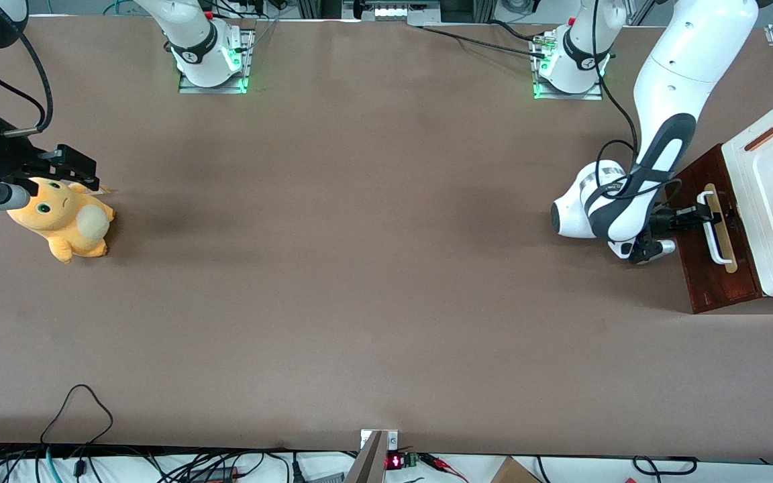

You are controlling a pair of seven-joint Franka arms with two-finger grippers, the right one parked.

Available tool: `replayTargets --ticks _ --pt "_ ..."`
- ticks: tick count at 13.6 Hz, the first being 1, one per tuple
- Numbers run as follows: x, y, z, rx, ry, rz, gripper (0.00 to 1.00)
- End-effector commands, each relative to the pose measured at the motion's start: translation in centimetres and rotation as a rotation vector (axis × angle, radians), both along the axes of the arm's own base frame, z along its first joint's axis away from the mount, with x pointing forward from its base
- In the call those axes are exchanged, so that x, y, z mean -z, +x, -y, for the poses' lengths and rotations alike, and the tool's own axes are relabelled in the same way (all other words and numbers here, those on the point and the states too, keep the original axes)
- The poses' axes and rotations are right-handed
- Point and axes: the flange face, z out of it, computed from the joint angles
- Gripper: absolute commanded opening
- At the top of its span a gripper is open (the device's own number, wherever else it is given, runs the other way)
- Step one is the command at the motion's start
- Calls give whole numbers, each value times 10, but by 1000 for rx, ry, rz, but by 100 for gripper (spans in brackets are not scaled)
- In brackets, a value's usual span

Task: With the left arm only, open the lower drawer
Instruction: 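Pull the handle with the left gripper, sliding the drawer out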

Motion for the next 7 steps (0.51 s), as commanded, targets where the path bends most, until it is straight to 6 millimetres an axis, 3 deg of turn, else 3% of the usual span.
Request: replayTargets --ticks 1,7 --pt "2 1 25 51 -7 -4 0" --pt "5 -1 69 118 -27 4 0"
